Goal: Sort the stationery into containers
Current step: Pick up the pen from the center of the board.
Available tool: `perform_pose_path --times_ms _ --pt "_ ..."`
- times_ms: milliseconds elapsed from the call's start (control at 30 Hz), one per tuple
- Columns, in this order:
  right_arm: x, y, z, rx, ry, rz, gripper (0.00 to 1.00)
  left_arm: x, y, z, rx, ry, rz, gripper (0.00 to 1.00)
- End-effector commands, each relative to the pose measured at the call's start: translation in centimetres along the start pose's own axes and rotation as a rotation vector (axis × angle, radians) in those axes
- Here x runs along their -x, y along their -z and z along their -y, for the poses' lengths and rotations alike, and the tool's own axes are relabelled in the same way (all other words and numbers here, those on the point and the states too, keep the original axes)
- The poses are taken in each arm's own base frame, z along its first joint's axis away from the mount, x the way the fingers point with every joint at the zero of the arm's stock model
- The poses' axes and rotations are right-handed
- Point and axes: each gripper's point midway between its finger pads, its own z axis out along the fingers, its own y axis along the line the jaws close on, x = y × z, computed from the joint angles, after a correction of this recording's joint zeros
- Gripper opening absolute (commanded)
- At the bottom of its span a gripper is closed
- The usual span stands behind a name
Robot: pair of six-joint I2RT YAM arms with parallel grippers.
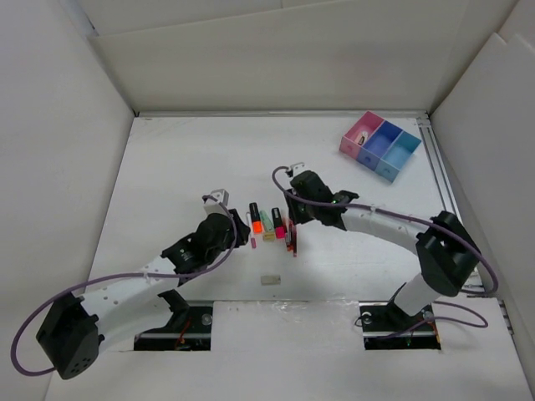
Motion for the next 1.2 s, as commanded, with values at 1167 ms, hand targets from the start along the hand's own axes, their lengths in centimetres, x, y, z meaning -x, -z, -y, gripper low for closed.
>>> perform_pose_path --times_ms 1167 --pt "-2.5 -6.8 -4.9 -0.172 0.054 -0.036 0.38 0.9 3.8 0.0 -0.131 0.098 0.107 0.29"
